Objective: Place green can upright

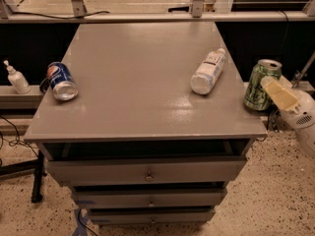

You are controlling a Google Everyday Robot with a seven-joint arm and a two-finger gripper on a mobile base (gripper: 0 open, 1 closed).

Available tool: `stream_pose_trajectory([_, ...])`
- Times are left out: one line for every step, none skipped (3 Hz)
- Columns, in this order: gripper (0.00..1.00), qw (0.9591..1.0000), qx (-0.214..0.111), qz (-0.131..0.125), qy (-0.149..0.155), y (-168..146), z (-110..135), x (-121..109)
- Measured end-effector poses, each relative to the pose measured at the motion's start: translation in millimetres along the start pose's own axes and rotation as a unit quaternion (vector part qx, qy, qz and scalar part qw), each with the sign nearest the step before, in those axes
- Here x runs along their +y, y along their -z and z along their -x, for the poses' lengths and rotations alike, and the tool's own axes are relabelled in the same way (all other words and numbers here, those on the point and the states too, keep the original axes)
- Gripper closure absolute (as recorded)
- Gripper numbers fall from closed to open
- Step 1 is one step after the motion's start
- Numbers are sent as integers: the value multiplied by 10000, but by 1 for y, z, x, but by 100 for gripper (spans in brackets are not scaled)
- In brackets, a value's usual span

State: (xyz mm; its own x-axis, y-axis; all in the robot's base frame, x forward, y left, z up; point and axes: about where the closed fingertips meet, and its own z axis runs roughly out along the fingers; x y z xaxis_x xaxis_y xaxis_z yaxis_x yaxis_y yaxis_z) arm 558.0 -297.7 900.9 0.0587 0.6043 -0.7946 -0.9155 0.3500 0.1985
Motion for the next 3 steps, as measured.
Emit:
stream_pose_trajectory([100, 9987, -122, 494, -2, -7, -1, 19])
stream_pose_trajectory([83, 9949, -268, 972, 52, -25, 2, 40])
stream_pose_trajectory([59, 9909, -465, 1264, 89, -41, 1, 56])
